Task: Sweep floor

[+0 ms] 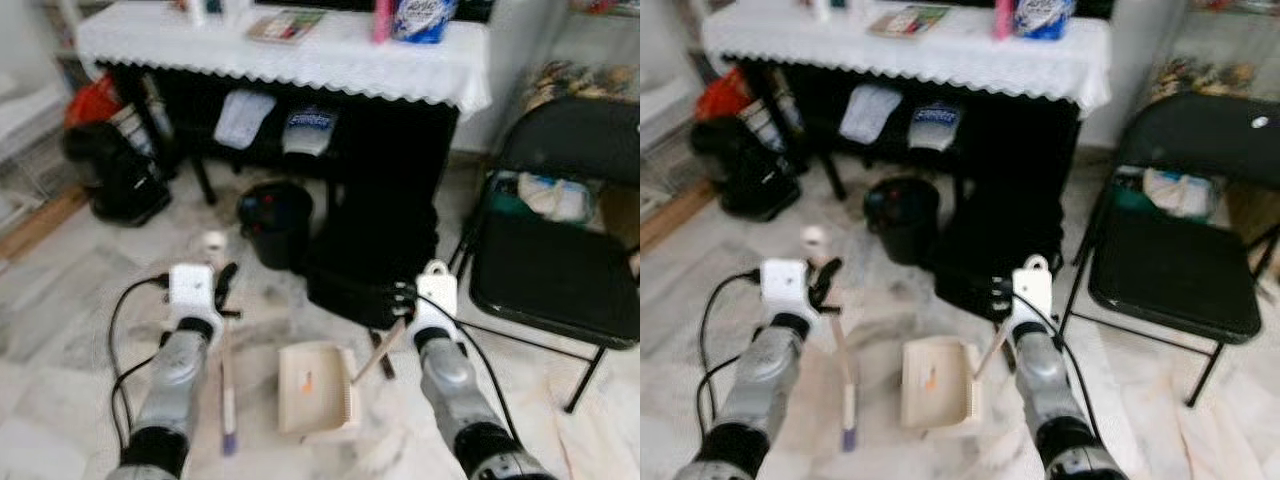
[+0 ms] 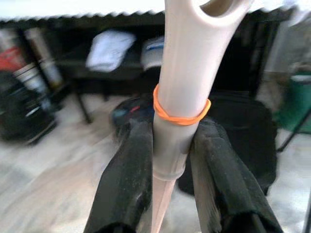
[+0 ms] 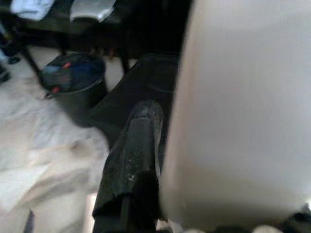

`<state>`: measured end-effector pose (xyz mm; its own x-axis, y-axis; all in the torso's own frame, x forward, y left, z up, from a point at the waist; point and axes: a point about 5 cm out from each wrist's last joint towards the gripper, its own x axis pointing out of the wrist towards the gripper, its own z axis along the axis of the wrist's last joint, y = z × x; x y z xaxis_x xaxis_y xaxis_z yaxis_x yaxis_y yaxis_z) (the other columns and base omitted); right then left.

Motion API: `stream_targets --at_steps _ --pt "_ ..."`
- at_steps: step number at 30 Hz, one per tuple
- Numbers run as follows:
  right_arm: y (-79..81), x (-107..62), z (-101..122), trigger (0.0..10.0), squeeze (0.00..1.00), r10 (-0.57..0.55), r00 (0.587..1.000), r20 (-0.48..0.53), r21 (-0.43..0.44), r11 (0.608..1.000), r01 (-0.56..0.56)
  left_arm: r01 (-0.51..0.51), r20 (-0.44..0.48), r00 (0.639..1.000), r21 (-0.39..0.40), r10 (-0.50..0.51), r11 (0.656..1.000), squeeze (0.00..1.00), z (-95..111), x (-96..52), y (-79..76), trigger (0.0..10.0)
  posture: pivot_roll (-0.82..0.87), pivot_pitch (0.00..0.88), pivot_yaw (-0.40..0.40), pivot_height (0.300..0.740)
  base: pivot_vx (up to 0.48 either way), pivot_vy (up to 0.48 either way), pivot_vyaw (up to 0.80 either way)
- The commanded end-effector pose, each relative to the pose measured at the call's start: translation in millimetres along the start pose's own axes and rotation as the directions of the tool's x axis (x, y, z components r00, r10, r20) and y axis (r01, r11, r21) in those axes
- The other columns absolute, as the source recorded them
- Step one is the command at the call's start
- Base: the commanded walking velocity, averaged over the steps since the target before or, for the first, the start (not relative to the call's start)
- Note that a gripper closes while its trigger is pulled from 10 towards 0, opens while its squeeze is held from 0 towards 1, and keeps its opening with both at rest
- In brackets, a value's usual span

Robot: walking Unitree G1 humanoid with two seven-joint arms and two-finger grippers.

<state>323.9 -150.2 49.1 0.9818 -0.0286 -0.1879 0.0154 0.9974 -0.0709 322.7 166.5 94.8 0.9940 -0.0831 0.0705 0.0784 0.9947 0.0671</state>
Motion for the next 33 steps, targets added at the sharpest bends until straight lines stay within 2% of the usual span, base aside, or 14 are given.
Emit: stream_targets --at_steps 1,5,29,33 --pt "5.2 2.6 8.0 10.0 0.00 0.014 1.000 0.028 -0.015 1.000 -0.013 -0.021 0.032 0.999 -0.001 0.021 1.000 0.00 5.6 -0.2 8.4 10.0 -0.02 0.088 0.033 0.740 0.364 0.000 -0.78" --pt "5.2 2.6 8.7 10.0 0.00 0.010 0.999 0.035 -0.023 1.000 -0.009 -0.026 0.037 0.999 -0.005 0.026 1.000 0.00 6.1 -0.4 9.1 10.0 -0.02 0.088 0.033 0.740 0.321 0.000 -0.77" --pt "12.1 0.5 8.5 10.0 0.00 0.035 0.998 0.046 -0.011 0.999 -0.034 -0.020 0.043 0.999 -0.008 0.020 1.000 0.00 6.4 0.1 6.6 10.0 -0.03 0.085 0.035 0.740 0.000 0.000 -0.77" --pt "12.3 -0.5 10.5 10.0 0.00 0.038 0.997 0.070 -0.012 0.999 -0.037 -0.020 0.042 0.999 -0.009 0.021 1.000 0.00 6.1 0.0 6.1 10.0 -0.03 0.087 0.034 0.740 0.000 0.000 0.00"
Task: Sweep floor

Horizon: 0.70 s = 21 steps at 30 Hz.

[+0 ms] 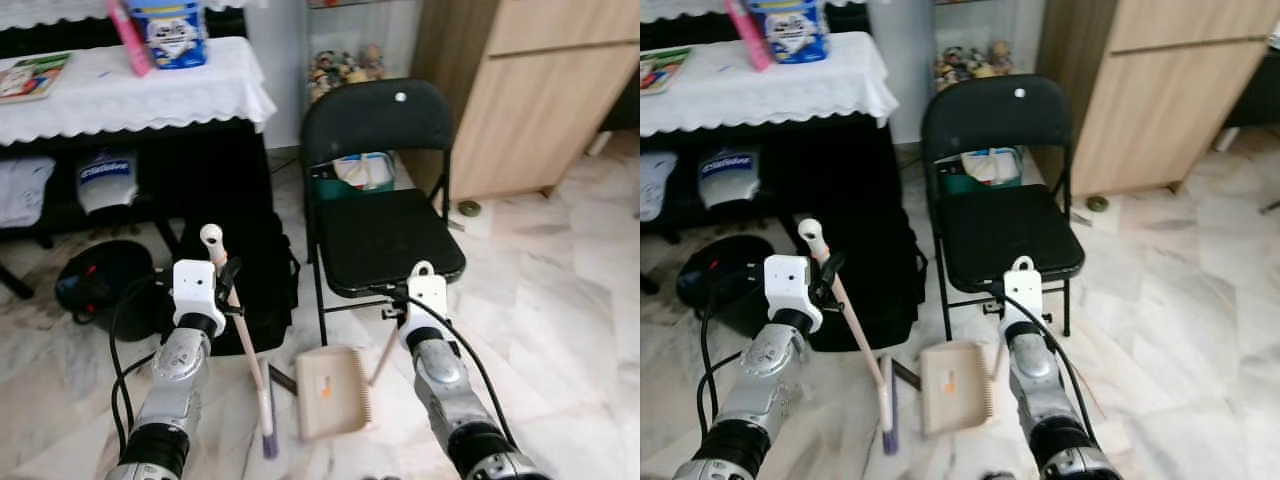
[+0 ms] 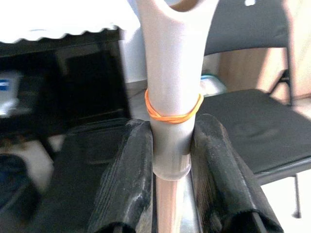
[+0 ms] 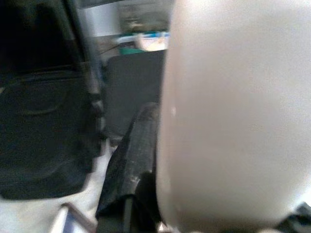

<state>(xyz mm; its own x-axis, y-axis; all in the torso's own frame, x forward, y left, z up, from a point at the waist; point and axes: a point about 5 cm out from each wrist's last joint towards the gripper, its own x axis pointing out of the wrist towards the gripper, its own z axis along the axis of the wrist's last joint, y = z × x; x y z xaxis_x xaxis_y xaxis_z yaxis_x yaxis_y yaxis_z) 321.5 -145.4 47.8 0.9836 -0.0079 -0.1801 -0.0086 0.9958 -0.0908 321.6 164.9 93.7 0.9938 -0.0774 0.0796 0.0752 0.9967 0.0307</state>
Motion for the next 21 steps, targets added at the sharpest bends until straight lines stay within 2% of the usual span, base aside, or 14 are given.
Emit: stream_targets --at_steps 1,10,13,16,21 --pt "7.0 2.0 12.1 10.0 0.00 0.015 0.998 0.062 0.015 1.000 -0.016 -0.015 0.033 0.999 0.027 0.014 1.000 0.00 7.2 1.1 7.6 10.0 -0.03 0.087 0.034 0.740 0.000 0.000 0.00" --pt "5.6 2.2 13.6 10.0 0.00 0.012 0.998 0.069 0.021 1.000 -0.014 -0.022 0.029 0.999 0.025 0.021 0.999 0.00 6.2 0.9 7.7 10.0 -0.04 0.090 0.033 0.740 0.000 0.000 0.00" --pt "5.2 1.9 11.6 10.0 0.00 0.010 0.998 0.054 0.020 1.000 -0.011 -0.054 0.032 0.998 0.034 0.053 0.998 0.00 6.5 1.2 10.9 10.0 -0.04 0.091 0.032 0.740 0.000 0.000 0.00" --pt "0.4 -1.5 -2.7 10.0 0.00 -0.032 0.999 -0.030 -0.038 0.999 0.031 -0.070 0.027 0.997 0.041 0.069 0.997 0.00 5.9 1.5 13.4 10.0 -0.04 0.091 0.031 0.740 0.000 0.000 -0.30" --pt "-9.8 -7.8 -19.2 10.0 0.00 -0.117 0.987 -0.112 -0.055 0.992 0.111 -0.046 0.023 0.999 0.024 0.046 0.999 0.00 5.1 1.3 10.2 10.0 -0.04 0.095 0.031 0.740 0.000 0.000 -0.54"
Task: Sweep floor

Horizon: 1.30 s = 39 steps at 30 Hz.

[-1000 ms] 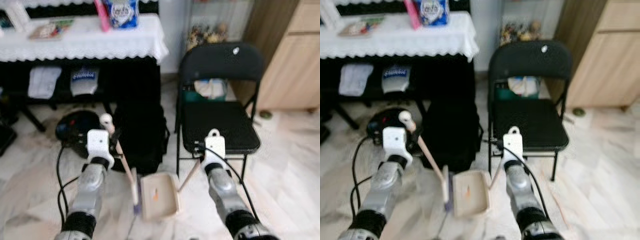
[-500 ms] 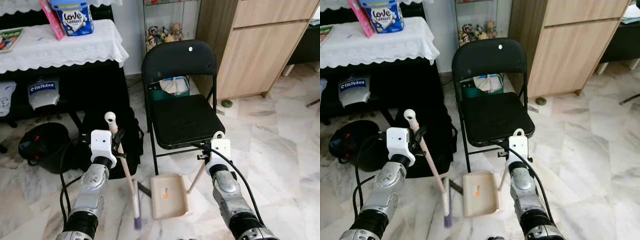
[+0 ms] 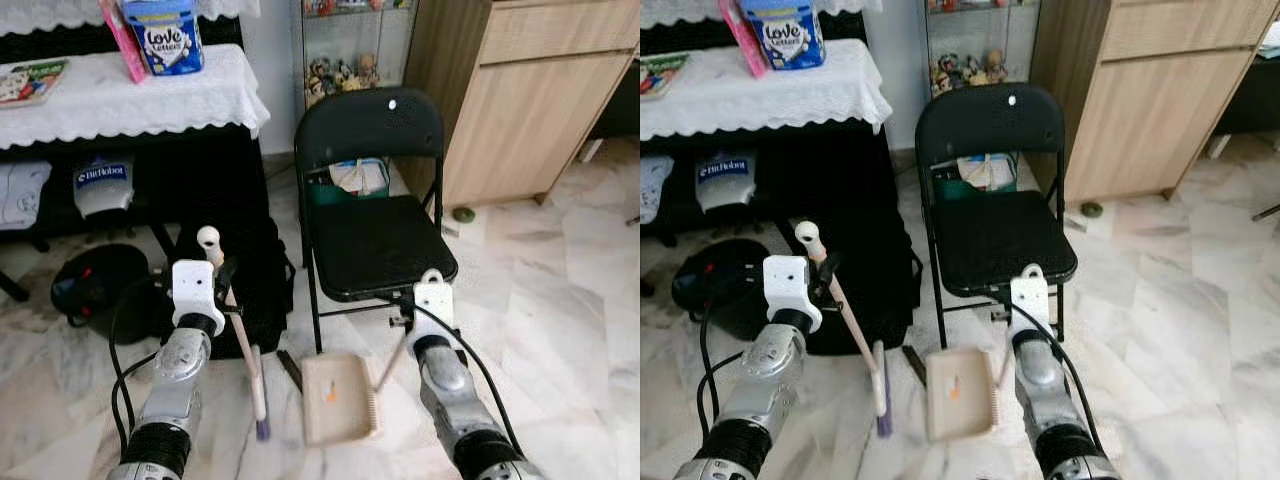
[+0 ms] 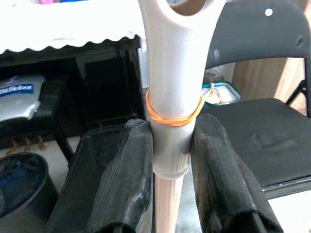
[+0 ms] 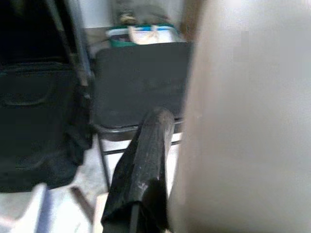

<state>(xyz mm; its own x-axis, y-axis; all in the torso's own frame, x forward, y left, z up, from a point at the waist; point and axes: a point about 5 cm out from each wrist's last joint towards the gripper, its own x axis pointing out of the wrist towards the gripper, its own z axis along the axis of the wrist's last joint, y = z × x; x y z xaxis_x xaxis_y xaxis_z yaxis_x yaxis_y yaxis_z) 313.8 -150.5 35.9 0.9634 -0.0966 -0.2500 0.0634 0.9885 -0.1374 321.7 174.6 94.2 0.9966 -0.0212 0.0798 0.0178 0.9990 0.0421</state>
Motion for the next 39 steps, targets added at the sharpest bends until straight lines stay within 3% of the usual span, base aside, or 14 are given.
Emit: stream_targets --at_steps 1,3,11,13,14,19,21,34,37,39 --pt "-7.4 -2.0 -8.5 10.0 0.00 -0.050 0.998 -0.048 -0.021 0.999 0.049 0.013 0.024 1.000 0.007 -0.013 1.000 0.00 4.7 1.7 -0.3 10.0 -0.04 0.095 0.031 0.740 0.000 0.000 -0.74" --pt "-11.3 -3.4 -15.1 10.0 0.00 -0.087 0.992 -0.093 0.009 0.996 0.089 0.017 0.023 1.000 0.004 -0.017 1.000 0.00 4.3 1.4 -1.7 10.0 -0.04 0.095 0.031 0.740 0.000 0.000 -0.73" --pt "-15.9 -6.7 -16.6 10.0 0.00 -0.117 0.991 -0.070 -0.008 0.993 0.117 0.018 0.018 1.000 -0.001 -0.018 1.000 0.00 3.7 1.5 -2.2 10.0 -0.04 0.097 0.030 0.740 0.000 0.000 -0.15" --pt "-16.3 -6.7 -12.9 10.0 0.00 -0.123 0.991 -0.044 0.012 0.992 0.124 0.017 0.018 1.000 0.000 -0.017 1.000 0.00 3.6 1.4 -1.9 10.0 -0.04 0.098 0.030 0.740 0.000 0.000 0.00" --pt "-14.6 -6.1 -2.0 10.0 0.00 -0.109 0.994 0.027 0.048 0.993 0.107 0.016 0.018 1.000 0.000 -0.016 1.000 0.00 3.5 1.3 -1.7 10.0 -0.04 0.098 0.031 0.740 0.000 0.000 0.00" --pt "-16.6 -6.3 6.1 10.0 0.00 -0.128 0.989 0.079 0.079 0.989 0.122 0.013 0.022 1.000 -0.001 -0.013 1.000 0.00 3.9 1.3 -1.7 10.0 -0.04 0.097 0.031 0.740 0.000 0.000 0.00" --pt "-12.0 -7.9 16.0 10.0 0.00 -0.082 0.985 0.149 0.095 0.993 0.068 0.009 0.026 1.000 0.000 -0.009 1.000 0.00 4.4 1.4 -1.1 10.0 -0.05 0.098 0.031 0.740 0.000 0.000 0.00" --pt "-2.8 -19.1 38.7 10.0 0.00 -0.004 0.948 0.319 0.155 0.987 -0.048 0.010 0.029 1.000 -0.002 -0.010 1.000 0.00 4.8 1.8 -1.8 10.0 -0.05 0.096 0.030 0.740 0.000 0.000 0.00" --pt "-2.7 -19.8 39.0 10.0 0.00 -0.001 0.949 0.316 0.151 0.987 -0.050 0.011 0.030 1.000 -0.003 -0.011 1.000 0.00 4.8 1.9 -2.2 10.0 -0.05 0.096 0.030 0.740 0.000 0.000 0.00" --pt "-7.6 -20.3 30.9 10.0 0.00 -0.038 0.964 0.262 0.120 0.993 0.006 0.013 0.031 0.999 -0.005 -0.012 1.000 0.00 4.8 1.8 -2.8 10.0 -0.05 0.094 0.028 0.740 0.000 0.000 0.00"
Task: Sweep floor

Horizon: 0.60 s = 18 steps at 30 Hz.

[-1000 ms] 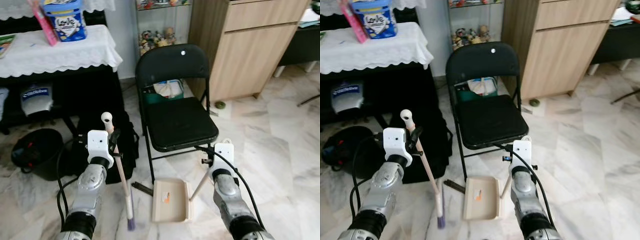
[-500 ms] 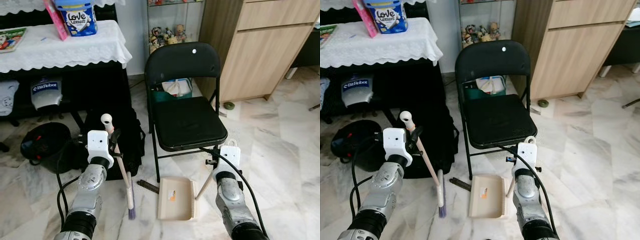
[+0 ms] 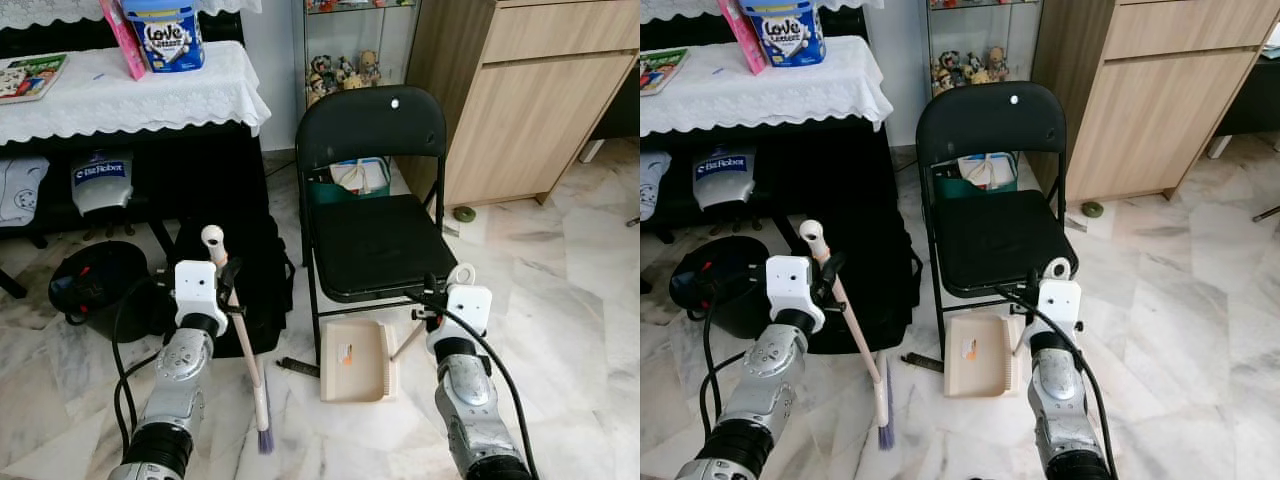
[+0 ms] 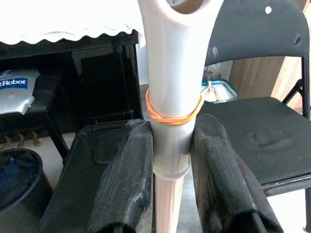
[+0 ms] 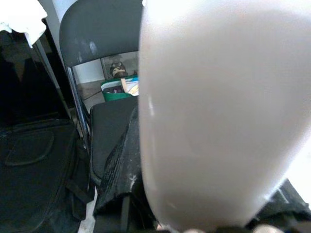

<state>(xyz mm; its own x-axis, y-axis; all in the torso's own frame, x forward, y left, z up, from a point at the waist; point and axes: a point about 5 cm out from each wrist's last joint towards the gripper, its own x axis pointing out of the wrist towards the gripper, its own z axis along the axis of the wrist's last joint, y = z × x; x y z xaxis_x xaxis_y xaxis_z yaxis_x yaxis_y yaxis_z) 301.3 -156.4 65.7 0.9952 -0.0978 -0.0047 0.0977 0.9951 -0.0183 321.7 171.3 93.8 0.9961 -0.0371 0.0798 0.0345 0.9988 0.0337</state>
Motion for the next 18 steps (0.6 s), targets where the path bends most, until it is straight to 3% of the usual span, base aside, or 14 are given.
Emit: stream_targets --at_steps 1,6,13,18 --pt "1.7 -0.5 3.7 10.0 0.00 -0.019 1.000 0.003 -0.020 1.000 0.020 -0.003 0.030 1.000 0.004 0.003 1.000 0.00 5.0 1.7 0.5 10.0 -0.05 0.094 0.028 0.740 0.000 0.000 0.00" --pt "-14.2 -6.2 -15.3 10.0 0.00 -0.116 0.988 -0.099 -0.058 0.992 0.110 -0.008 0.034 0.999 0.003 0.008 1.000 0.00 5.5 1.8 1.0 10.0 -0.05 0.091 0.026 0.740 0.000 0.000 0.00" --pt "-15.7 -7.7 -15.5 10.0 0.00 -0.129 0.987 -0.097 -0.072 0.990 0.122 -0.012 0.036 0.999 0.003 0.012 1.000 0.00 6.0 2.0 2.0 10.0 -0.05 0.091 0.027 0.740 0.000 0.000 0.00" --pt "-27.7 -7.2 -10.9 10.0 0.00 -0.223 0.972 -0.074 -0.125 0.969 0.213 -0.013 0.038 0.999 0.001 0.013 1.000 0.00 6.3 2.1 2.4 10.0 -0.05 0.093 0.027 0.740 0.000 0.000 0.00"
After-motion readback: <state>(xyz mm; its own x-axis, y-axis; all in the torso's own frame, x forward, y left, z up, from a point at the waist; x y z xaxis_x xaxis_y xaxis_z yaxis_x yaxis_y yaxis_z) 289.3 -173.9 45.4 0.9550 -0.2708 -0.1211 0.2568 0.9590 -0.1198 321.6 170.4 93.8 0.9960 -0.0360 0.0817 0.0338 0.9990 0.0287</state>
